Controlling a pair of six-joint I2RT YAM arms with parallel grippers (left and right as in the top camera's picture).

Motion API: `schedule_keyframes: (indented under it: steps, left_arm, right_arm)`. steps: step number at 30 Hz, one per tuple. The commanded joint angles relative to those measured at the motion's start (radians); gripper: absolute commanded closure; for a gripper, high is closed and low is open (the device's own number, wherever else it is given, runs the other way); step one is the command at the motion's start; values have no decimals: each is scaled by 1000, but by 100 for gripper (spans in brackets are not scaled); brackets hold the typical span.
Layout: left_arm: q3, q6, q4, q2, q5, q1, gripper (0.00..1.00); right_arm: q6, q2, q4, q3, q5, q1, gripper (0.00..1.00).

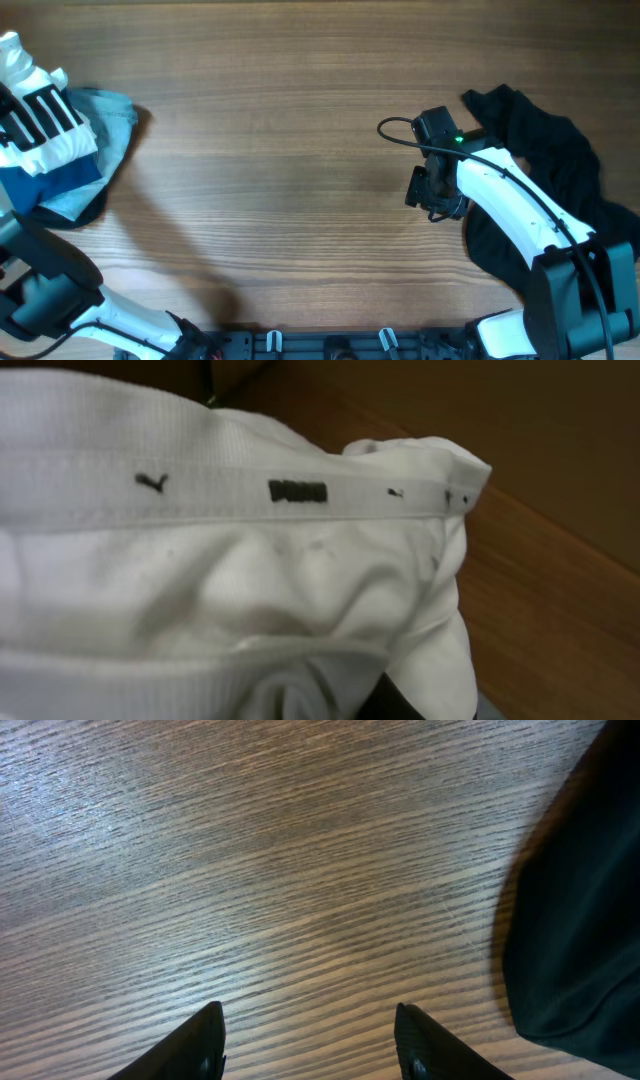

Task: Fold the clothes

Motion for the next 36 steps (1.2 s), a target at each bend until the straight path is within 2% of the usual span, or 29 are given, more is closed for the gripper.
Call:
schedule_keyframes:
  steps: [1, 3, 4, 5, 6, 11, 15, 16, 17, 18, 19, 20, 21, 22, 24, 25, 30, 35, 36]
  left_arm:
    - [19, -2, 39, 52, -10, 26, 78]
    - [19, -2, 96, 69, -10, 45, 73]
    - [19, -2, 114, 71, -10, 51, 63]
    - [19, -2, 144, 71, -10, 61, 40]
    - [19, -2, 167, 71, -10, 67, 0]
    - [21, -79, 234, 64, 40, 111, 0]
    - [21, -81, 206, 54, 365, 115, 0]
    - [21, -81, 182, 55, 381, 113, 0]
    - [21, -80, 159, 59, 377, 109, 9]
    - [21, -80, 153, 70, 377, 107, 23]
    - [20, -80, 153, 90, 377, 107, 30]
    - [20, -80, 156, 113, 377, 107, 30]
    - [20, -80, 171, 143, 376, 107, 27]
    - [20, -80, 204, 182, 360, 107, 15]
    - [20, -81, 261, 235, 354, 107, 2]
    - [20, -81, 273, 256, 350, 107, 0]
    - [21, -111, 288, 249, 386, 107, 0]
    - [41, -111, 319, 54, 431, 80, 0]
    - [41, -111, 306, 3, 431, 58, 0]
  right_arm:
    - [19, -14, -10, 14, 18, -3, 45]
    - [18, -14, -12, 14, 18, -3, 45]
    - [19, -14, -11, 14, 18, -3, 45]
    - [19, -14, -11, 14, 18, -3, 45]
    - [19, -14, -11, 14, 17, -3, 45]
    - [19, -14, -10, 14, 10, -3, 44]
    - [19, -14, 1, 14, 9, -3, 44]
    - [20, -14, 0, 14, 6, -3, 44]
    - [19, -14, 0, 14, 2, -3, 44]
    - [19, -14, -1, 14, 2, -3, 44]
    - [20, -14, -1, 14, 2, -3, 44]
    - [21, -14, -4, 14, 2, -3, 44]
    - [20, -14, -8, 14, -2, -3, 44]
    - [21, -14, -11, 14, -6, -3, 44]
    - [21, -14, -13, 14, -7, -3, 44]
    - [21, -14, -14, 14, -14, -3, 44]
    - [21, -14, -13, 14, -21, -3, 44]
    - [19, -14, 9, 14, -21, -3, 33]
    - [18, -14, 18, 14, -26, -3, 27]
